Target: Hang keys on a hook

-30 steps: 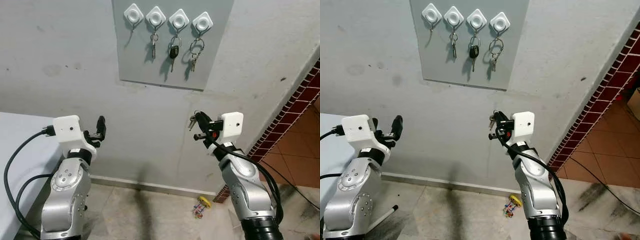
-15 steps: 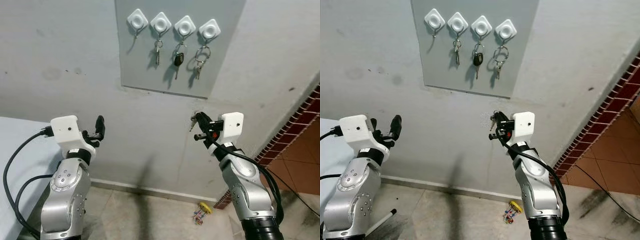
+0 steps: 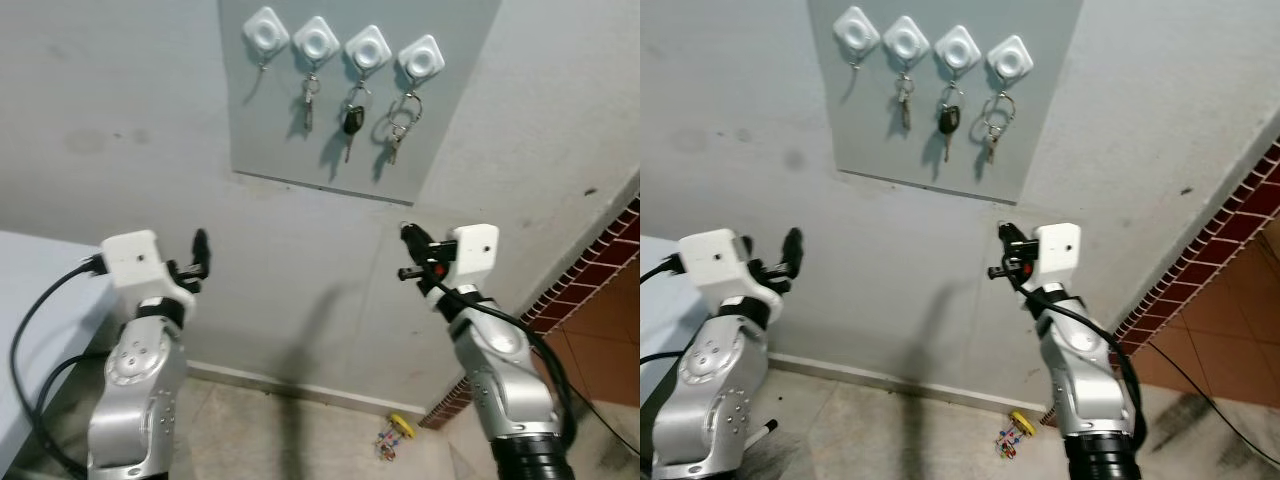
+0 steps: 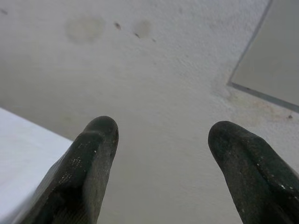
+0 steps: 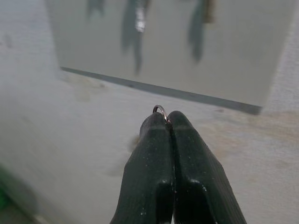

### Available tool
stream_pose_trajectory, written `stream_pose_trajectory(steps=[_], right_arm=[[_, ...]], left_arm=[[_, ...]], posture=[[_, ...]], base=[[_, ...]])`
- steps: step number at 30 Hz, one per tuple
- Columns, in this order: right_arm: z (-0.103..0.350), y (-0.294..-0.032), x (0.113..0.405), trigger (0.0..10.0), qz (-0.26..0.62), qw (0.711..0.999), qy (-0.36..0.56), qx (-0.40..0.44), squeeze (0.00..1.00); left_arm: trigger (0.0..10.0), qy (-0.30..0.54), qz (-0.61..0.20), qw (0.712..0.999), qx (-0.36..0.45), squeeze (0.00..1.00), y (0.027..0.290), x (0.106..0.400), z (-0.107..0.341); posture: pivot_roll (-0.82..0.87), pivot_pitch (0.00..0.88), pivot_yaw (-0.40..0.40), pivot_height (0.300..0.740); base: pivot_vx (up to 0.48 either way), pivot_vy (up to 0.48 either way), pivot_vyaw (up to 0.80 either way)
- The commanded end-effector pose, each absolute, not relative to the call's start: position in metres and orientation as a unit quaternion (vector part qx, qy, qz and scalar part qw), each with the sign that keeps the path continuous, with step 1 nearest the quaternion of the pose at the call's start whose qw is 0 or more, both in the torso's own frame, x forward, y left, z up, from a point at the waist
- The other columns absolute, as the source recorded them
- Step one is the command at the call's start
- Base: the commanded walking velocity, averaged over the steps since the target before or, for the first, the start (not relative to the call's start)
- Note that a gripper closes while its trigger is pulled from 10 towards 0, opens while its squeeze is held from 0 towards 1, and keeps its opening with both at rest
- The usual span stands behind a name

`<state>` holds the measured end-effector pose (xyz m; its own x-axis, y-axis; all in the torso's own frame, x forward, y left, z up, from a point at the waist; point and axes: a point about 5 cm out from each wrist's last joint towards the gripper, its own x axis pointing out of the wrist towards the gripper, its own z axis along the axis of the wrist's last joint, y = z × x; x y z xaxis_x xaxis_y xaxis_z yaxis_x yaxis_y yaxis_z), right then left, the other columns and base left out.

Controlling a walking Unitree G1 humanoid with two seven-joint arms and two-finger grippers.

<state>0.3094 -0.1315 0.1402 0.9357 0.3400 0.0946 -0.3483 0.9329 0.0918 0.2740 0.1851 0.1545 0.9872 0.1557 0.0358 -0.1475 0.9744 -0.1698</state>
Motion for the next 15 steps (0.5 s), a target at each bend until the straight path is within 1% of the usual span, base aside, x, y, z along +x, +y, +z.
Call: stream_pose_trajectory(steps=[1,8,15], right_arm=[[0.148,-0.136,0.311,10.0,0.17,0.983,-0.052,0.05,0.0],[0.152,-0.136,0.313,10.0,0.179,0.981,-0.056,0.046,0.0],[0.167,-0.131,0.323,10.0,0.227,0.97,-0.073,0.046,0.0]], left_arm=[[10.0,-0.032,0.072,0.994,-0.082,0.0,0.181,0.274,0.158],[10.0,-0.037,0.043,0.996,-0.061,0.0,0.18,0.275,0.162],[10.0,-0.048,0.006,0.998,-0.031,0.0,0.174,0.282,0.17]], posture=[[-0.03,0.0,-0.062,0.74],[-0.03,0.0,-0.064,0.74],[-0.03,0.0,-0.063,0.74]], base=[[0.0,0.0,0.0],[0.0,0.0,0.0],[0.0,0.0,0.0]])
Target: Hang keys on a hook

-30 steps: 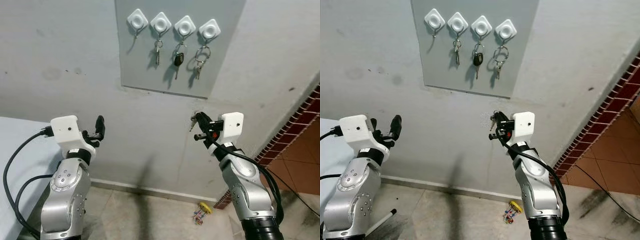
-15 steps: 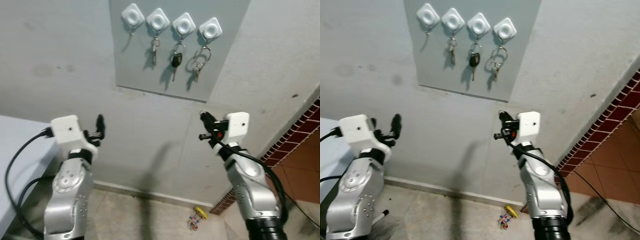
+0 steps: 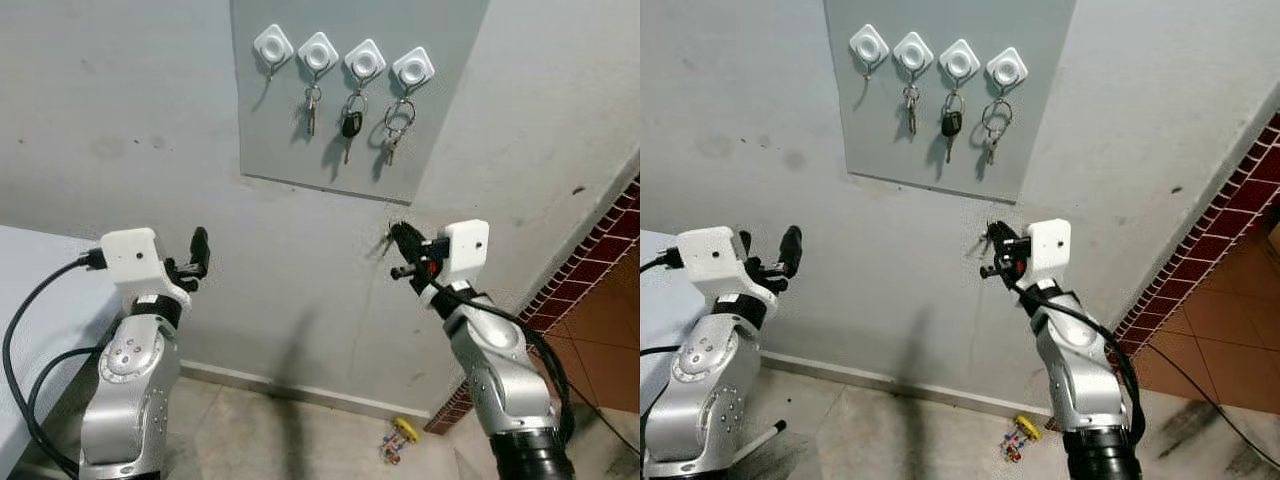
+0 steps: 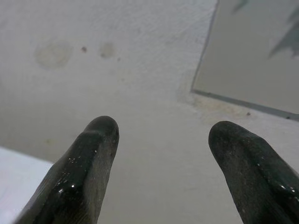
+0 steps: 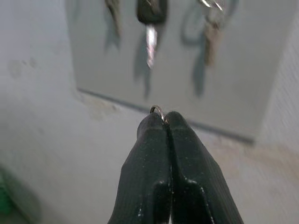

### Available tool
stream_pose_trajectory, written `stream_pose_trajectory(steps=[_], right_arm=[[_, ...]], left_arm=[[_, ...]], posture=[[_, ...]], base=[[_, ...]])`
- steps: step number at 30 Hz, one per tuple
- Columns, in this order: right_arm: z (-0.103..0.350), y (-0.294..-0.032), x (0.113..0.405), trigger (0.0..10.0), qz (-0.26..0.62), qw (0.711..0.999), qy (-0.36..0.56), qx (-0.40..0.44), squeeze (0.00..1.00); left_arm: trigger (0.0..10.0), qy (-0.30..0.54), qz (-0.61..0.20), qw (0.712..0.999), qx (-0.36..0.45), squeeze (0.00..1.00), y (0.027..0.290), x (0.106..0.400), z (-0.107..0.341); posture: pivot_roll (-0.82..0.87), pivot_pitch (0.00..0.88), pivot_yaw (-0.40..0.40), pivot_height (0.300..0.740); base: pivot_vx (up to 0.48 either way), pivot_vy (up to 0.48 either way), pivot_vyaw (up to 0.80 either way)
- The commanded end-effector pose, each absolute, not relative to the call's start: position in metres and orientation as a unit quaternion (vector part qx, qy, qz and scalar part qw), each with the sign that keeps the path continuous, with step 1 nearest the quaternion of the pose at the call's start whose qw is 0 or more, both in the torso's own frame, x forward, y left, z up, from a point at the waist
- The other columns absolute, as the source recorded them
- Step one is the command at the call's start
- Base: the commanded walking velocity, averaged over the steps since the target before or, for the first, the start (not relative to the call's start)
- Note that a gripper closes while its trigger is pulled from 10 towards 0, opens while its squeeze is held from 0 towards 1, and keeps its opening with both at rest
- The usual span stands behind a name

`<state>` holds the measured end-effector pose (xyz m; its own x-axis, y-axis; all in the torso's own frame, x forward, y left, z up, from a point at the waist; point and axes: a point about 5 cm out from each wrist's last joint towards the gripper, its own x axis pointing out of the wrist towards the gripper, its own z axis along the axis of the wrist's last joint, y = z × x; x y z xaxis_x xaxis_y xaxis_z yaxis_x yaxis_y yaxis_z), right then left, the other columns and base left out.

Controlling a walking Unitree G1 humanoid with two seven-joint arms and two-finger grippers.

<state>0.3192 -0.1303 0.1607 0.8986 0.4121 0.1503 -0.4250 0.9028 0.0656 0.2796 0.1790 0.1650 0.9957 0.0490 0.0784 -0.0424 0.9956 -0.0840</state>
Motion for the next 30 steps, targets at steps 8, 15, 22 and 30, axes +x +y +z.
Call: stream_pose_trajectory(steps=[8,15,22,30], right_arm=[[0.194,-0.113,0.341,10.0,0.298,0.948,-0.106,0.037,0.0],[0.21,-0.085,0.343,10.0,0.382,0.915,-0.115,0.062,0.0],[0.225,-0.061,0.347,10.0,0.425,0.892,-0.132,0.086,0.0],[0.212,-0.084,0.354,10.0,0.319,0.933,-0.137,0.097,0.0]], left_arm=[[10.0,-0.069,-0.023,0.997,-0.014,0.0,0.173,0.291,0.184],[10.0,-0.076,-0.023,0.997,-0.015,0.0,0.172,0.293,0.188],[10.0,-0.085,-0.022,0.996,-0.013,0.0,0.173,0.294,0.192],[10.0,-0.078,-0.007,0.997,-0.017,0.0,0.177,0.289,0.187]], posture=[[-0.03,0.0,-0.06,0.74],[-0.01,0.0,-0.069,0.74],[0.0,0.0,-0.075,0.74],[0.01,0.0,-0.082,0.74]], base=[[0.0,0.0,0.0],[0.0,0.0,0.0],[0.0,0.0,0.0],[0.0,0.0,0.0]])
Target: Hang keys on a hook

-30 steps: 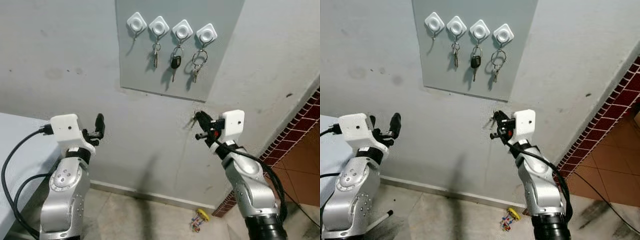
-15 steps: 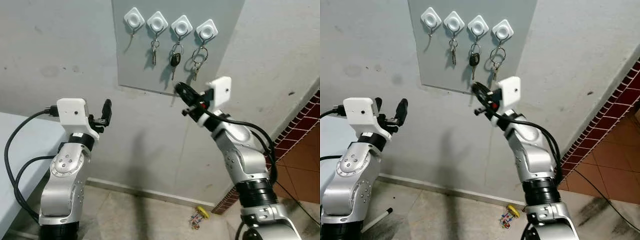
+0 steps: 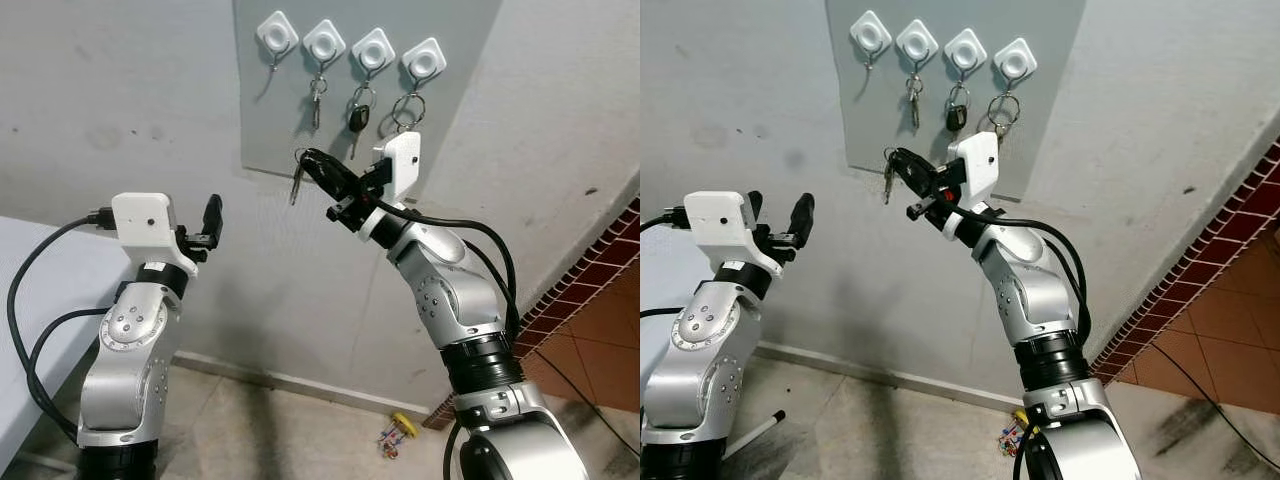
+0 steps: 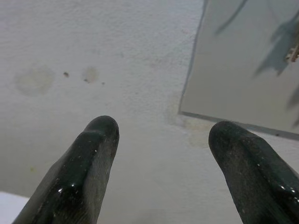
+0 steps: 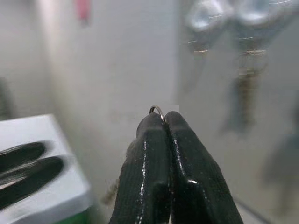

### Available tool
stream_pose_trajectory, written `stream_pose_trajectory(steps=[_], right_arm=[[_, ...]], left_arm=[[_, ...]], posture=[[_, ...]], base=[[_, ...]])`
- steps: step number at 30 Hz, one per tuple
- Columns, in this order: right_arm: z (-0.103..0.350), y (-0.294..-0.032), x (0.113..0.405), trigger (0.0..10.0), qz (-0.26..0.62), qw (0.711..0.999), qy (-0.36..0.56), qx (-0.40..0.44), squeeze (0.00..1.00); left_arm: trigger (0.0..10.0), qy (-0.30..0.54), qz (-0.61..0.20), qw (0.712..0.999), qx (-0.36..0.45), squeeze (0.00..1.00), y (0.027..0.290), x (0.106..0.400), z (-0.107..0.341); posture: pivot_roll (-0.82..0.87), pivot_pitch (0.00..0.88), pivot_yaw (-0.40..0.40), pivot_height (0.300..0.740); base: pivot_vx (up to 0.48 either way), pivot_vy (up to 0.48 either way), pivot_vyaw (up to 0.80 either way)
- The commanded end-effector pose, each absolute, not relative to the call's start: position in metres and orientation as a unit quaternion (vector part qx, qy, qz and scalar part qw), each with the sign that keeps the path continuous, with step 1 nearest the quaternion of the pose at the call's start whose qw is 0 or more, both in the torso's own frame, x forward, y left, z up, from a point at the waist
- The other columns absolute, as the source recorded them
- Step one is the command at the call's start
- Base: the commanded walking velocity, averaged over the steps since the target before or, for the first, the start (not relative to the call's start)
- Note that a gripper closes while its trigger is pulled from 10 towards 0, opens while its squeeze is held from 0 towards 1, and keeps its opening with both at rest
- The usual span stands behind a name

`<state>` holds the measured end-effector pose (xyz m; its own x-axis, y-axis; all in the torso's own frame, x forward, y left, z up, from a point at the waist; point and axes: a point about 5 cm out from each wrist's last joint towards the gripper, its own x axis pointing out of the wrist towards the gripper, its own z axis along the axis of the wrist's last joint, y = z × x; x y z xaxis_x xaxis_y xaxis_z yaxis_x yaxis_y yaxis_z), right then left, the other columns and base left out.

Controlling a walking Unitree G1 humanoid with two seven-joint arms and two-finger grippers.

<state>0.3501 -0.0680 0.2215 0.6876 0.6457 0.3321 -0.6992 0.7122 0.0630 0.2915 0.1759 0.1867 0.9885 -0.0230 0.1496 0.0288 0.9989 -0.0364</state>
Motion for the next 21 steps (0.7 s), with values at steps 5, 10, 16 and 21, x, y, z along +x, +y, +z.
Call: stream_pose_trajectory(steps=[5,10,16,21], right_arm=[[0.185,-0.118,0.348,10.0,0.203,0.967,-0.121,0.091,0.0],[0.169,-0.136,0.334,10.0,0.153,0.978,-0.122,0.076,0.0],[0.164,-0.142,0.329,10.0,0.119,0.982,-0.123,0.076,0.0],[0.142,-0.155,0.322,10.0,0.067,0.991,-0.095,0.069,0.0]], left_arm=[[10.0,-0.065,0.013,0.997,-0.03,0.0,0.18,0.283,0.177],[10.0,-0.055,0.03,0.997,-0.037,0.0,0.182,0.279,0.168],[10.0,-0.054,0.032,0.997,-0.041,0.0,0.182,0.278,0.165],[10.0,-0.019,0.039,0.997,-0.057,0.0,0.189,0.284,0.145]], posture=[[0.0,0.0,-0.071,0.74],[-0.03,0.0,-0.048,0.74],[-0.03,0.0,-0.045,0.74],[-0.06,0.0,-0.013,0.74]], base=[[0.0,0.0,0.0],[0.0,0.0,0.0],[0.0,0.0,0.0],[0.0,0.0,0.0]])
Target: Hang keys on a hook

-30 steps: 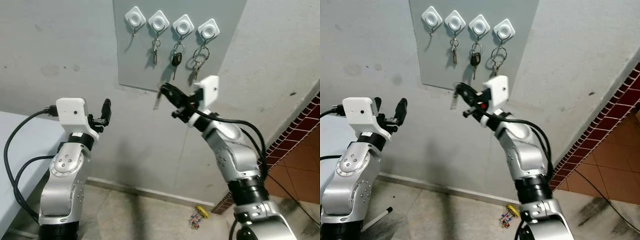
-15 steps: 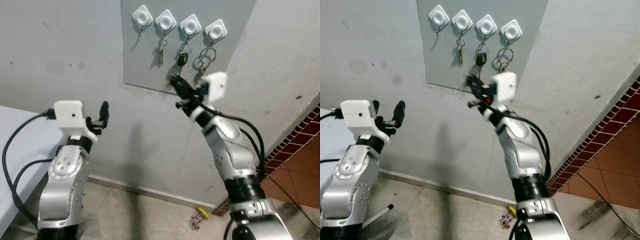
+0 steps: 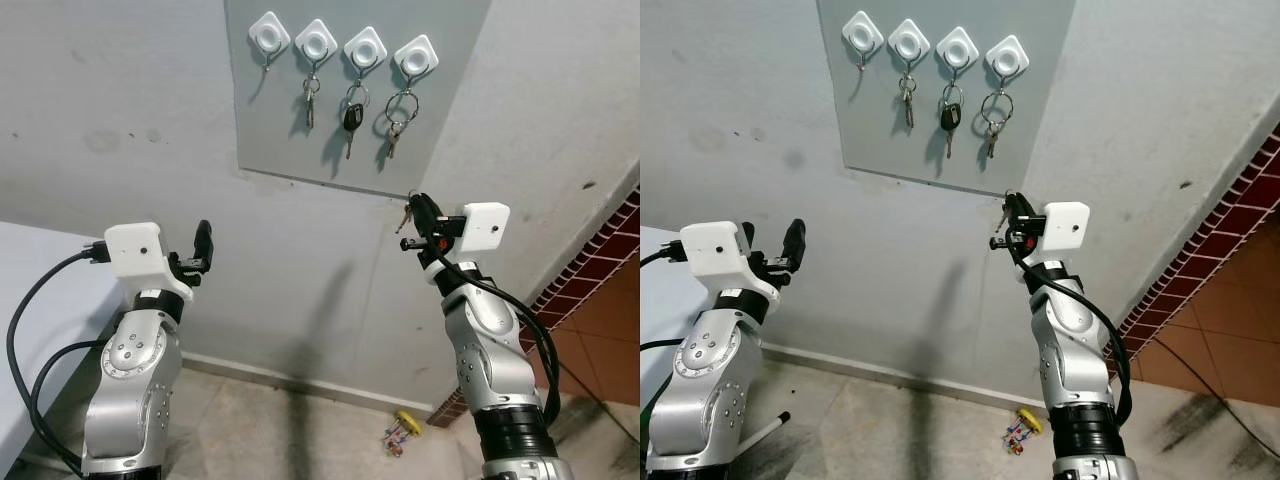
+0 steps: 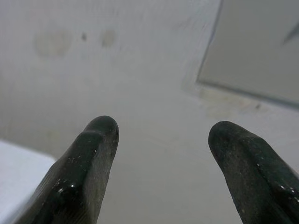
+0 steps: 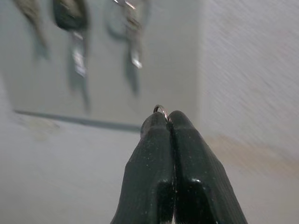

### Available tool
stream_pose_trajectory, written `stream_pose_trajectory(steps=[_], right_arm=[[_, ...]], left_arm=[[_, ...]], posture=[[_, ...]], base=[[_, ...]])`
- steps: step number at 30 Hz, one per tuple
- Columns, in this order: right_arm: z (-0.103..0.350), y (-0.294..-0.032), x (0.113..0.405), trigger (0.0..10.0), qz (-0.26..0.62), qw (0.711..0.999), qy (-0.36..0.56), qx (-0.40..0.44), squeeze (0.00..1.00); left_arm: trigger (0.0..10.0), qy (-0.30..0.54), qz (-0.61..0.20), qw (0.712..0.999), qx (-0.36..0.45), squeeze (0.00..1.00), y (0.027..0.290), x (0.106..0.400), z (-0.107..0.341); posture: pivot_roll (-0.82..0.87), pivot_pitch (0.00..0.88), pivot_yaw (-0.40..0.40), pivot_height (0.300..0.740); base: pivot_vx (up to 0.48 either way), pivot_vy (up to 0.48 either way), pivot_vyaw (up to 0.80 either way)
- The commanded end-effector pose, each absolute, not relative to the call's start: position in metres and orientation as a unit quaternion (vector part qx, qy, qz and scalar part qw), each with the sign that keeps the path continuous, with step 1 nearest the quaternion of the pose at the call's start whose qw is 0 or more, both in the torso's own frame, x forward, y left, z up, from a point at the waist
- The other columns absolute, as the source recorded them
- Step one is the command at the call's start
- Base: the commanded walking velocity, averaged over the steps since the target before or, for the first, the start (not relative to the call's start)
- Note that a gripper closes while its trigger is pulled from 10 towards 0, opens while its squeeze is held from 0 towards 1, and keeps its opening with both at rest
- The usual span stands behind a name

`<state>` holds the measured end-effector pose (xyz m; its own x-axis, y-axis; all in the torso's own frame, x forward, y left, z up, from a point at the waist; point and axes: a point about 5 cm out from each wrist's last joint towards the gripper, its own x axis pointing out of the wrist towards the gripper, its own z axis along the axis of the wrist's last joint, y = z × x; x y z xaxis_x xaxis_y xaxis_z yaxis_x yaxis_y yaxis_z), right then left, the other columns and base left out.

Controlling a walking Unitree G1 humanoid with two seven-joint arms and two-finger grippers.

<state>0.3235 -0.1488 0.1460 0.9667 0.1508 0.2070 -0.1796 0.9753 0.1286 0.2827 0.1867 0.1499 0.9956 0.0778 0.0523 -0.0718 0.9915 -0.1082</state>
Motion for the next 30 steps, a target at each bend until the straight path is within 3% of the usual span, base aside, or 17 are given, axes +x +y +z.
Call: stream_pose_trajectory(steps=[1,9,30], right_arm=[[0.141,-0.155,0.322,10.0,0.067,0.991,-0.095,0.067,0.0],[0.142,-0.147,0.32,10.0,0.084,0.99,-0.094,0.071,0.0],[0.141,-0.136,0.315,10.0,0.102,0.987,-0.092,0.08,0.0]], left_arm=[[10.0,-0.017,0.04,0.997,-0.057,0.0,0.189,0.285,0.145],[10.0,-0.014,0.045,0.996,-0.074,0.0,0.193,0.287,0.145],[10.0,-0.01,0.043,0.996,-0.074,0.0,0.193,0.287,0.143]], posture=[[-0.06,0.0,-0.013,0.74],[-0.06,0.0,-0.011,0.74],[-0.06,0.0,-0.014,0.74]], base=[[0.0,0.0,0.0],[0.0,0.0,0.0],[0.0,0.345,0.0]])
